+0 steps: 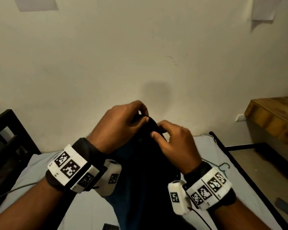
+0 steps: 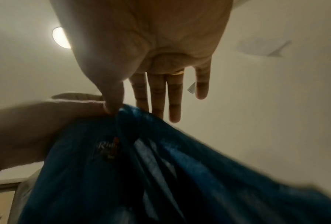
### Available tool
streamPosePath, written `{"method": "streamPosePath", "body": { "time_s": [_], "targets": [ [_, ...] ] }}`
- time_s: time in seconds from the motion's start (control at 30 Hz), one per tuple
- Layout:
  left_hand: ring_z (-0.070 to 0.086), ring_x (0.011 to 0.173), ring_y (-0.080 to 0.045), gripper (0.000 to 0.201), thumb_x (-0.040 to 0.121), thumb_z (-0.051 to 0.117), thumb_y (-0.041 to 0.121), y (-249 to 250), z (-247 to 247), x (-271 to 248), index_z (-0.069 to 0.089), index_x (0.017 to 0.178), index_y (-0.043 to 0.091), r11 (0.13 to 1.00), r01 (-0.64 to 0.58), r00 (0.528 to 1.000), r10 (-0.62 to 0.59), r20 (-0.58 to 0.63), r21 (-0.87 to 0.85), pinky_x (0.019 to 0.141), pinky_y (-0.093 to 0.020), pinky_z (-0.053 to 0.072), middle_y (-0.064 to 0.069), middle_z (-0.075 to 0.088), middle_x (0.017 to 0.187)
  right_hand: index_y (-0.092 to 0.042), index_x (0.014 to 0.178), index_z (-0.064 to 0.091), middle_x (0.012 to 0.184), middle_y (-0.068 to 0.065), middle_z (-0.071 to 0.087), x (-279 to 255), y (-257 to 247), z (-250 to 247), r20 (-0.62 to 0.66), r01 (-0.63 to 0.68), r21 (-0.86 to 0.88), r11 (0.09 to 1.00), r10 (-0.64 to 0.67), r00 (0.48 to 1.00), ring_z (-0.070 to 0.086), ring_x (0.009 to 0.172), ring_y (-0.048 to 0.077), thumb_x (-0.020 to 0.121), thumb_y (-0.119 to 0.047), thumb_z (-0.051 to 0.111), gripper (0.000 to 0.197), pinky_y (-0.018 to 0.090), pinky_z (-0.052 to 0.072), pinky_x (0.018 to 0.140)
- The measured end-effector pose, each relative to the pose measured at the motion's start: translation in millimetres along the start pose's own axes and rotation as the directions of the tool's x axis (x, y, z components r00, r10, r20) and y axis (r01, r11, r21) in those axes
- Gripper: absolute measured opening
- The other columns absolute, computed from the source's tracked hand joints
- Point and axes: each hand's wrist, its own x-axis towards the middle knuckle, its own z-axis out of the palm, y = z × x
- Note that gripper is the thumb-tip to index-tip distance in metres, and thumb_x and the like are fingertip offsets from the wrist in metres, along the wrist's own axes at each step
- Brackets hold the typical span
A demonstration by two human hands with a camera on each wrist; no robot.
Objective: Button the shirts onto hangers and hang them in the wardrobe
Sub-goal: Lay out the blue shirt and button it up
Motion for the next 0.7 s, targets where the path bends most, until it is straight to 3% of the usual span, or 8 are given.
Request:
{"method": "streamPosePath", "body": {
  "time_s": [0.13,0.3,0.4,0.5,0.6,0.7],
  "targets": [
    [0.054,0.070,0.003,0.007,0.096,0.065,0.038,7.6,-12.4,8.5,0.060,0.096,0.034,1.000,0.012,0.999,-0.011,-0.053,0.014,0.059,-0.019,0.034,0.016,0.058,0.073,-0.023,0.092,0.063,0.081,-0.008,0.068,3.5,11.2,1.2,-0.058,-0.079,0.087,0.993,0.084,0.995,0.065,0.078,0.014,0.093,-0.030,0.063,0.007,0.039,0.053,0.069],
    [0.056,0.074,0.004,0.011,0.092,0.068,0.042,-3.0,-32.2,14.2,0.062,0.092,0.033,0.998,0.058,0.996,-0.055,-0.073,0.035,0.062,-0.017,0.037,0.015,0.062,0.078,-0.023,0.092,0.063,0.072,-0.008,0.066,2.2,23.9,-1.9,-0.014,-0.145,0.011,0.989,0.145,0.989,0.064,0.073,0.017,0.093,-0.027,0.065,0.004,0.033,0.046,0.064],
    [0.054,0.068,-0.004,0.021,0.087,0.071,0.049,-24.2,-43.1,6.6,0.063,0.088,0.029,0.993,0.042,0.996,-0.050,0.068,0.110,0.059,-0.025,0.039,0.010,0.060,0.073,-0.020,0.093,0.066,0.077,-0.007,0.068,11.9,24.0,-19.2,-0.088,-0.114,0.004,0.994,0.114,0.990,0.064,0.078,0.019,0.093,-0.021,0.064,0.002,0.033,0.046,0.068],
    [0.055,0.071,-0.019,0.026,0.088,0.072,0.045,-55.0,-40.1,-7.4,0.063,0.089,0.021,0.977,0.045,0.979,-0.085,0.183,0.210,0.060,-0.035,0.037,0.006,0.057,0.076,-0.021,0.094,0.068,0.082,-0.005,0.070,32.0,18.2,-39.6,-0.068,-0.025,-0.074,0.997,0.020,0.997,0.063,0.080,0.016,0.095,-0.024,0.062,0.007,0.032,0.044,0.069],
    [0.057,0.082,-0.026,0.016,0.093,0.069,0.033,-83.5,-29.8,-20.3,0.065,0.099,0.018,0.943,0.139,0.984,-0.166,0.065,0.304,0.066,-0.034,0.033,0.003,0.054,0.087,-0.023,0.095,0.067,0.081,-0.007,0.068,48.1,10.9,-46.0,-0.011,0.027,-0.135,0.990,-0.029,1.000,0.062,0.079,0.014,0.096,-0.027,0.061,0.007,0.028,0.039,0.066],
    [0.058,0.084,-0.031,0.018,0.100,0.056,0.032,-99.7,-19.0,-31.5,0.065,0.101,0.016,0.882,0.283,0.953,-0.303,-0.007,0.377,0.067,-0.034,0.032,-0.003,0.055,0.088,-0.023,0.094,0.068,0.083,-0.005,0.069,57.5,6.6,-41.5,0.039,0.056,-0.206,0.977,-0.049,0.998,0.063,0.080,0.018,0.095,-0.030,0.062,0.009,0.030,0.042,0.067]
  ]
}}
